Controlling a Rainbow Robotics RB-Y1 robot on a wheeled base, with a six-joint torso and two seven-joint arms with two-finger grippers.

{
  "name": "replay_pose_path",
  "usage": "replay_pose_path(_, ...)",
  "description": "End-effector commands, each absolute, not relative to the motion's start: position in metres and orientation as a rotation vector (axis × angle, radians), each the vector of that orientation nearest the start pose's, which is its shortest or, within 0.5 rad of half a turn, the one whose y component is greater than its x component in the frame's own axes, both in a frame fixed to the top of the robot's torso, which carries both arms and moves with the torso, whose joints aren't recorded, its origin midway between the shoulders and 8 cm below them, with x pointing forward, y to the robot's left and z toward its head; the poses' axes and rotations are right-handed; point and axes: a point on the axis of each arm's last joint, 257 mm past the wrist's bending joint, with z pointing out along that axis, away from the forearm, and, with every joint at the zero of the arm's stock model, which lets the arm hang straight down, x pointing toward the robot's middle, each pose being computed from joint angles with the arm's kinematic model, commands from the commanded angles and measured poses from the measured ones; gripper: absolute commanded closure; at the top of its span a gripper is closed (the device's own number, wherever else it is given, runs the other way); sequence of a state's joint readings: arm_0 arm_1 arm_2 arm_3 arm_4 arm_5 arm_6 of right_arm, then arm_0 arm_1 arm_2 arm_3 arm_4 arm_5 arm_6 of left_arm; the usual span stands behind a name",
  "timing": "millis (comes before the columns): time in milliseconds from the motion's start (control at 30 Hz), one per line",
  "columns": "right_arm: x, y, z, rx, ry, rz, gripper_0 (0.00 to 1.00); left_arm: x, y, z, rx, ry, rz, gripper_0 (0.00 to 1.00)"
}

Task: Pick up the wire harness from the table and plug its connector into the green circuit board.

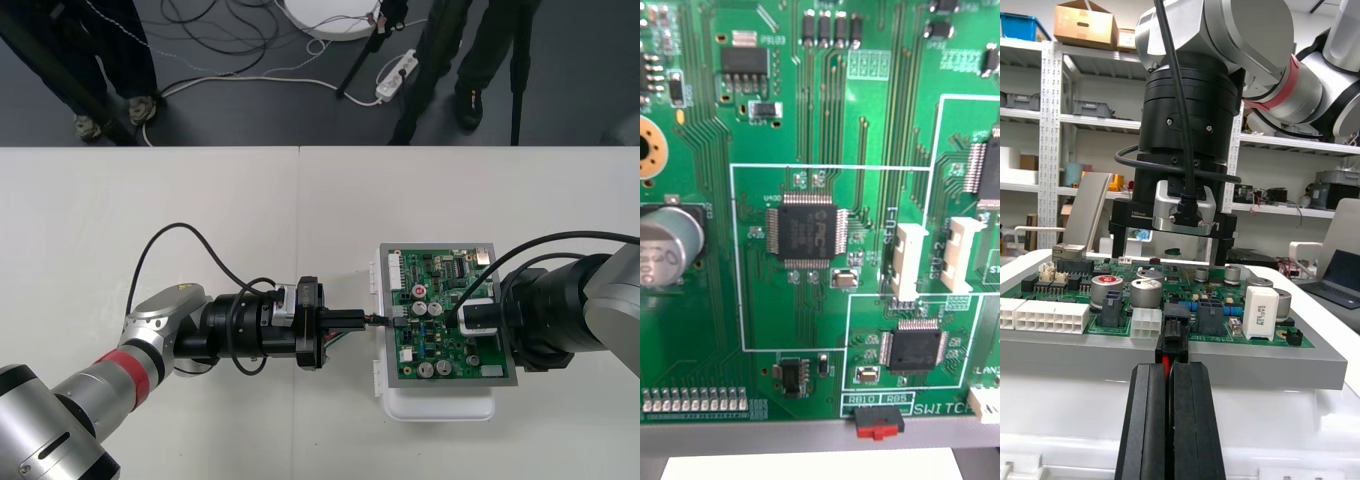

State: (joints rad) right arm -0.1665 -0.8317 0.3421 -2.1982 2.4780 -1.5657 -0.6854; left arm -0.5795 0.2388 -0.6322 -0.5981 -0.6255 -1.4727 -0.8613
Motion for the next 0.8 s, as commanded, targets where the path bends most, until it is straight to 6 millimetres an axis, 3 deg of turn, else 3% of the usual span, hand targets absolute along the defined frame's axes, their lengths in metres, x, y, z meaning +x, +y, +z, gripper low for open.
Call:
replay_pose_path(33, 0.3693, -0.2262, -0.2722, -1.990, 1.930, -0.342, 0.00, 0.3571, -0.0703, -0.2292, 1.248, 0.731, -1.038, 1.00)
replay_pose_path(367, 0.3693, -0.2262, -0.2722, -1.994, 1.926, -0.344, 0.00, 0.3509, -0.0753, -0.2307, 1.250, 0.730, -1.060, 1.00)
replay_pose_path(800, 0.3699, -0.2263, -0.2714, -1.994, 1.923, -0.347, 0.00, 0.3570, -0.0757, -0.2251, 1.220, 0.735, -1.052, 1.00)
